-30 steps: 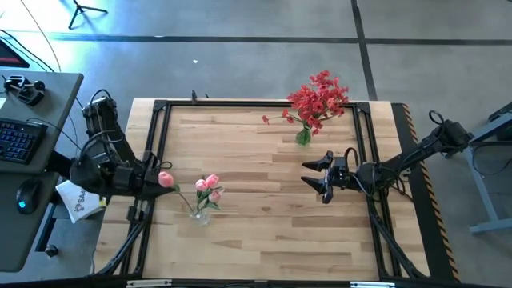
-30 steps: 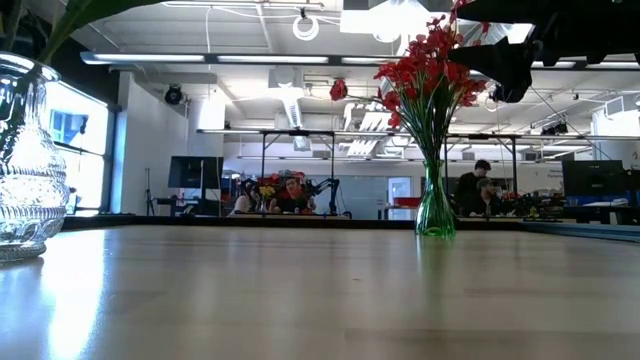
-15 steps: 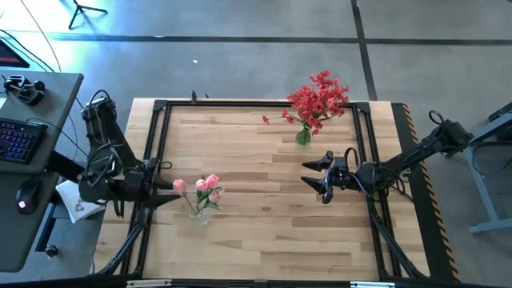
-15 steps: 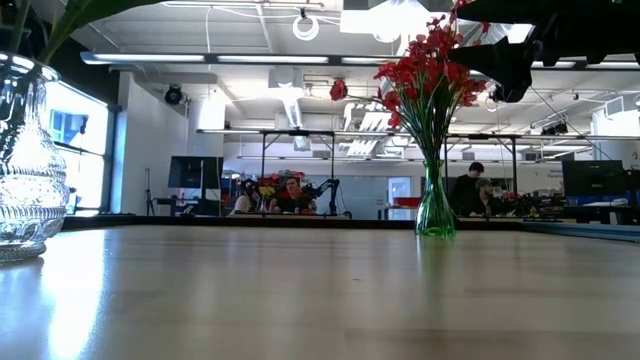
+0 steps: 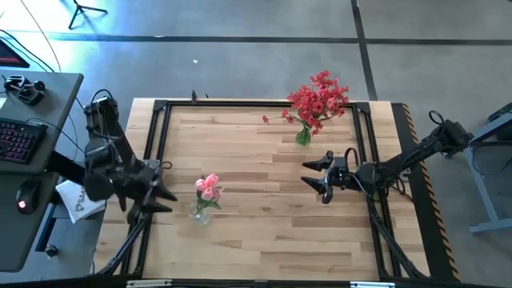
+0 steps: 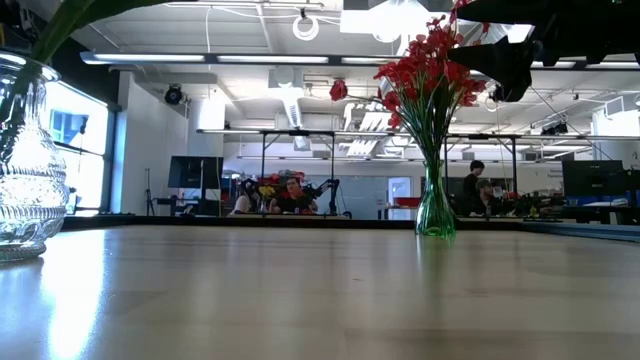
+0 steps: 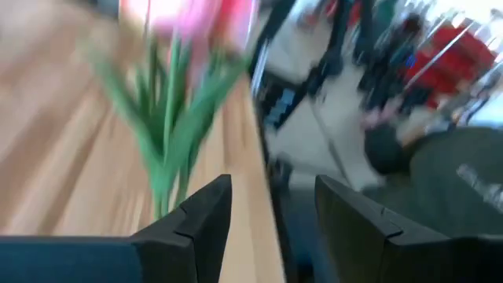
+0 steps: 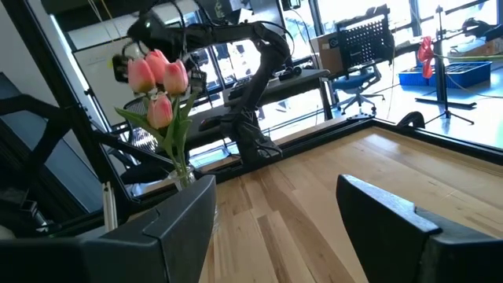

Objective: Sort flowers into vase by color
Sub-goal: Move the transparent vase to the top right of the table

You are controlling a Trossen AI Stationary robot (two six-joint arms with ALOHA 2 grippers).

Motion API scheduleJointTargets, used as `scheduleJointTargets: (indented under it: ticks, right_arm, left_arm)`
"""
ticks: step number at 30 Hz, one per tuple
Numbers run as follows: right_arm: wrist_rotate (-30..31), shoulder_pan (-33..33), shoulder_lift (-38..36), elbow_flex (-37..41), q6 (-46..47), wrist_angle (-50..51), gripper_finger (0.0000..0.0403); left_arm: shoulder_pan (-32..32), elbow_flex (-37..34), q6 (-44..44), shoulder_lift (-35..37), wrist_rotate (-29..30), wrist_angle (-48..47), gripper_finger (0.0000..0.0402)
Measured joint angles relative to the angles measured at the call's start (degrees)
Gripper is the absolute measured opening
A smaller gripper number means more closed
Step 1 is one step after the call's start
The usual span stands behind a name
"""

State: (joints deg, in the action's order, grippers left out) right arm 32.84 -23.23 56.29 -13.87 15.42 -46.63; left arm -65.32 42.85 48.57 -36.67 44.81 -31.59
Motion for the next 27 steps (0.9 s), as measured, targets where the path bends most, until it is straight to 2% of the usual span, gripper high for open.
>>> scheduleJointTargets:
  ticks: [5, 9, 12, 18, 21, 24, 27]
  right_arm:
    - [0.8, 0.0, 0.0, 0.0, 0.0, 0.0, 0.0259]
    - [1.7, 0.0, 0.0, 0.0, 0.0, 0.0, 0.0259]
    - [1.6, 0.0, 0.0, 0.0, 0.0, 0.0, 0.0259]
    - [1.7, 0.0, 0.0, 0.0, -0.1, 0.0, 0.0259]
    - [1.7, 0.0, 0.0, 0.0, -0.5, 0.0, 0.0259]
    - [1.7, 0.2, 0.0, 0.0, -0.4, 0.0, 0.0259]
    - [1.7, 0.6, 0.0, 0.0, -0.2, 0.0, 0.0259]
  left_arm:
    - [0.3, 0.0, 13.7, -7.5, -7.8, -10.9, 0.0158]
    - [1.1, 0.0, 21.9, -14.8, -13.2, -13.6, 0.0161]
    - [1.2, 0.0, 26.1, -19.9, -14.1, -13.6, 0.0173]
    - [1.2, 0.0, 33.8, -29.5, -14.2, -14.2, 0.0216]
    - [1.4, 0.0, 33.0, -33.6, -13.5, -15.7, 0.0239]
    - [2.2, 0.0, 30.9, -36.5, -10.5, -16.1, 0.0259]
    - [3.1, 0.0, 30.8, -38.5, -4.8, -16.1, 0.0273]
